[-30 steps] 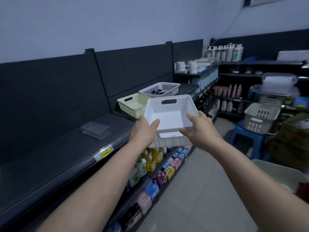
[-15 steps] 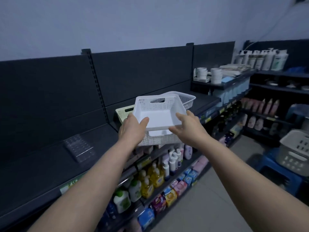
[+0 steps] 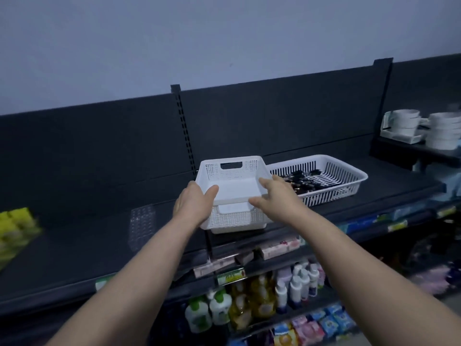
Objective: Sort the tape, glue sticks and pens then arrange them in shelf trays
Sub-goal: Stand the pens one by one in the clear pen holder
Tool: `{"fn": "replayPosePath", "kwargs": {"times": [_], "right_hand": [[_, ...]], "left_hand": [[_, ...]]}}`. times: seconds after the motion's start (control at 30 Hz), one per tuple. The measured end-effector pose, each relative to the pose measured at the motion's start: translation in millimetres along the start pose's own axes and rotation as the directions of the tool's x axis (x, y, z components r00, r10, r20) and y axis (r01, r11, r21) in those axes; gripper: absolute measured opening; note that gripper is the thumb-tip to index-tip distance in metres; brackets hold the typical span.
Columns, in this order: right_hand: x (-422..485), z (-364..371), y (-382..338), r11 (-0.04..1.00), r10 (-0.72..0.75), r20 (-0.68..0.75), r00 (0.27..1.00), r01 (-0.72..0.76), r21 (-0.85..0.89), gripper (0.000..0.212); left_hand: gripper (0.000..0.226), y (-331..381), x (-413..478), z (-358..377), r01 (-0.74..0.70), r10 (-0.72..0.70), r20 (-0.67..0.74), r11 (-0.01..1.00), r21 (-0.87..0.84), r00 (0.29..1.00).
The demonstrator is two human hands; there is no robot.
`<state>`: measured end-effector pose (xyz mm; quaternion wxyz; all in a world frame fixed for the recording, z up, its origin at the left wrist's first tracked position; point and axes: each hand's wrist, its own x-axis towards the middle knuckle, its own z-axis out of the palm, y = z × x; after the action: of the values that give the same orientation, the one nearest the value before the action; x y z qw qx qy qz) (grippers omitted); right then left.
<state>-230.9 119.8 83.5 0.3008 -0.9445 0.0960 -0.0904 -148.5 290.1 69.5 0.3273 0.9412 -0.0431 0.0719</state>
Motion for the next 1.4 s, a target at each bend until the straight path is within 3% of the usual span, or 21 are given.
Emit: {"fn": "replayPosePath", "kwargs": {"times": [0.27, 0.5, 0.63, 0.77, 0.83, 0.93, 1.07, 1.23, 1.4], "right_hand": [[71, 17, 30, 0.999, -0.039, 0.05, 0.998, 0.038, 0.033, 0.05], [114, 45, 53, 0.997, 0.001, 0.1, 0.995, -0.008, 0.071, 0.064], [123, 61, 70, 0.996, 0.018, 0.107, 0.994, -0.027, 0.082, 0.065], [134, 72, 74, 0.989, 0.097, 0.179, 0.979, -0.115, 0.095, 0.074], [139, 75, 74, 0.979, 0.13, 0.181, 0.975, -0.155, 0.13, 0.079], [143, 76, 74, 0.975, 0.141, 0.17, 0.975, -0.167, 0.144, 0.078], [148, 62, 63, 0.987, 0.065, 0.091, 0.994, -0.077, 0.14, 0.076], [143, 7, 44, 0.978, -0.035, -0.076, 0.997, 0.049, 0.201, 0.075], [130, -49, 74, 0.974, 0.02, -0.245, 0.969, 0.037, 0.226, 0.075]], "left_hand": [[0.049, 3, 54, 31, 0.082, -0.082, 0.018, 0.997, 0.014, 0.996], [0.05, -22, 95, 72, 0.078, -0.078, 0.076, 0.997, -0.001, 0.994], [0.066, -45, 100, 86, 0.147, -0.127, 0.204, 0.985, -0.088, 0.971], [0.084, -52, 118, 91, 0.241, -0.182, 0.219, 0.928, -0.284, 0.959], [0.082, -53, 124, 98, 0.28, -0.186, 0.279, 0.894, -0.35, 0.942], [0.058, -52, 125, 103, 0.317, -0.184, 0.309, 0.825, -0.468, 0.933], [0.045, -40, 126, 85, 0.233, -0.143, 0.214, 0.836, -0.496, 0.966], [0.038, 7, 133, 52, 0.022, -0.008, 0.029, 0.839, -0.543, 1.0], [0.038, 81, 135, 62, -0.141, 0.17, -0.003, 0.81, -0.57, 0.985]]}}
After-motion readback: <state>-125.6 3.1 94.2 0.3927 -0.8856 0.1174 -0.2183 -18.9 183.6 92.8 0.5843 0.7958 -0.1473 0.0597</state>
